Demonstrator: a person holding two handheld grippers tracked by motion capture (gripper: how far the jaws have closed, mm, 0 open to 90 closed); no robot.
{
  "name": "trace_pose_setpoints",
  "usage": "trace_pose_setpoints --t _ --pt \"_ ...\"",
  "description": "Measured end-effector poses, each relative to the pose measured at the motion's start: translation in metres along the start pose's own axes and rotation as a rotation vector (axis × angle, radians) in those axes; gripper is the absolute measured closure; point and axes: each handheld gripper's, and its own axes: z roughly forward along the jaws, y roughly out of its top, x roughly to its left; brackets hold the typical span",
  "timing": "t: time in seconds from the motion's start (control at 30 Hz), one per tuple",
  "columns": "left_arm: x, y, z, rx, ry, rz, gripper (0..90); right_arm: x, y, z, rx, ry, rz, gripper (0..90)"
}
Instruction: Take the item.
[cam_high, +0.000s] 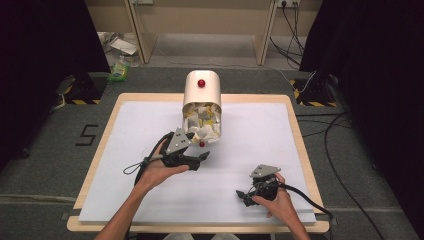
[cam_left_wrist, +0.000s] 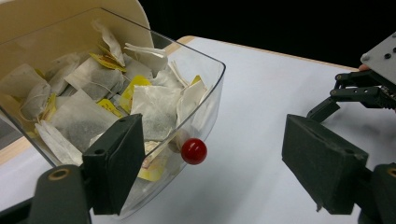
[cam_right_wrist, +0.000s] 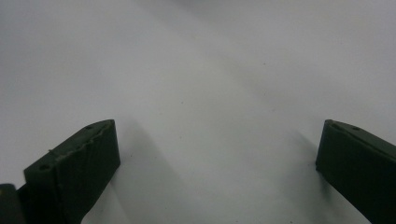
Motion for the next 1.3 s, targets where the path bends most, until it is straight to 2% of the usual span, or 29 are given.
trace_pose_setpoints --t 0.17,0.53,0.7,0.77,0.83,0.97,1.0,1.03,1.07,1.1,1.3 --pt "-0.001 -0.001 -0.001 0.005 -0.008 -0.004 20.7 0.000 0.000 0.000 0.000 0.000 -0.001 0.2" --pt "0.004 0.003 -0.003 0.001 -0.040 -0.052 21.2 0.000 0.000 0.000 0.000 0.000 0.000 0.2" --pt "0.011 0.014 -0.007 -0.018 -0.032 -0.058 21.4 0.000 0.000 0.000 0.000 0.001 0.001 0.2" --pt "0.014 0.021 -0.008 -0.026 -0.021 -0.065 22.3 0.000 0.000 0.000 0.000 0.001 0.001 0.2" --pt "0.023 0.031 -0.007 -0.031 0.008 -0.093 24.6 0.000 0.000 0.000 -0.001 0.001 -0.001 0.2" --pt "0.032 0.039 0.001 0.001 0.034 -0.123 31.4 0.000 0.000 0.000 -0.001 0.000 0.001 0.3" --pt "0.035 0.041 0.007 0.029 0.041 -0.127 35.8 0.000 0.000 0.000 -0.002 0.001 0.001 0.2" --pt "0.035 0.041 0.007 0.029 0.041 -0.127 37.1 0.000 0.000 0.000 -0.002 0.001 0.001 0.2" --pt "0.037 0.041 0.012 0.053 0.047 -0.137 37.1 0.000 0.000 0.000 -0.002 0.001 0.002 0.2" --pt "0.040 0.040 0.018 0.078 0.057 -0.146 40.8 0.000 0.000 0.000 -0.002 0.001 0.002 0.3" --pt "0.043 0.040 0.033 0.111 0.075 -0.183 46.7 0.000 0.000 0.000 -0.002 0.001 -0.001 0.2"
